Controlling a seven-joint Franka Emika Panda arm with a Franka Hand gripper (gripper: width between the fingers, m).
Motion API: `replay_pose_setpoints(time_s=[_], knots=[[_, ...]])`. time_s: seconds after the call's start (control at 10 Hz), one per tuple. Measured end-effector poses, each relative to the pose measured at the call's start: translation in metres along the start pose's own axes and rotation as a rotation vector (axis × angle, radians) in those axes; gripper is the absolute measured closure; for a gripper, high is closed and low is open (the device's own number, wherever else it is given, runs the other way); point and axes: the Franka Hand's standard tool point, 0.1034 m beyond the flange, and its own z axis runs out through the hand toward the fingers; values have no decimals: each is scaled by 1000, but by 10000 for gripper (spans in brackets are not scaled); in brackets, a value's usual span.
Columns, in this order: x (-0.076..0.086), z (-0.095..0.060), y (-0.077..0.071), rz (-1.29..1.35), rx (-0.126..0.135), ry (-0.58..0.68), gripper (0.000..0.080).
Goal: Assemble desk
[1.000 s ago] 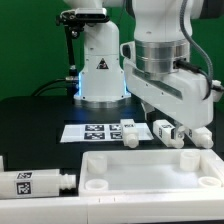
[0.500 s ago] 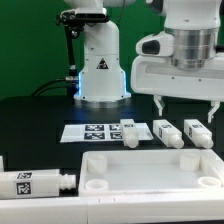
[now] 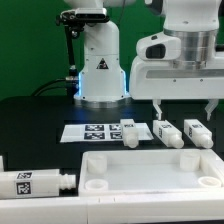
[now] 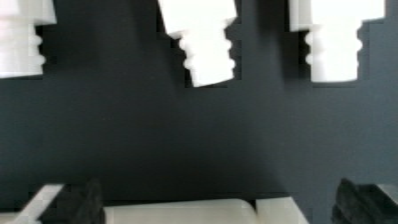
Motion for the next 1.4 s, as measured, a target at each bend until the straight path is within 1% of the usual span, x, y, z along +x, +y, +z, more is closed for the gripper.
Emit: replay_pose_setpoints(time_s=[0.1, 0.2, 0.3, 0.5, 0.6, 0.7, 0.8, 0.9, 1.0, 1.2, 1.4], knots=[[-18, 9, -18, -79, 3, 37, 151], [-35, 19, -37, -196, -14, 90, 151], [-43, 22, -47, -254, -33, 90, 151], [-41, 22, -44, -241, -31, 91, 151], [-42, 23, -45, -244, -31, 89, 151], [-51, 29, -51, -203, -24, 99, 151], [-69, 42, -55, -197, -27, 84, 151], [-77, 55, -56, -207, -35, 63, 151], [-79, 63, -54, -208, -40, 55, 151], [-80, 68, -52, -207, -43, 55, 151], [-80, 69, -52, -207, -44, 53, 151]])
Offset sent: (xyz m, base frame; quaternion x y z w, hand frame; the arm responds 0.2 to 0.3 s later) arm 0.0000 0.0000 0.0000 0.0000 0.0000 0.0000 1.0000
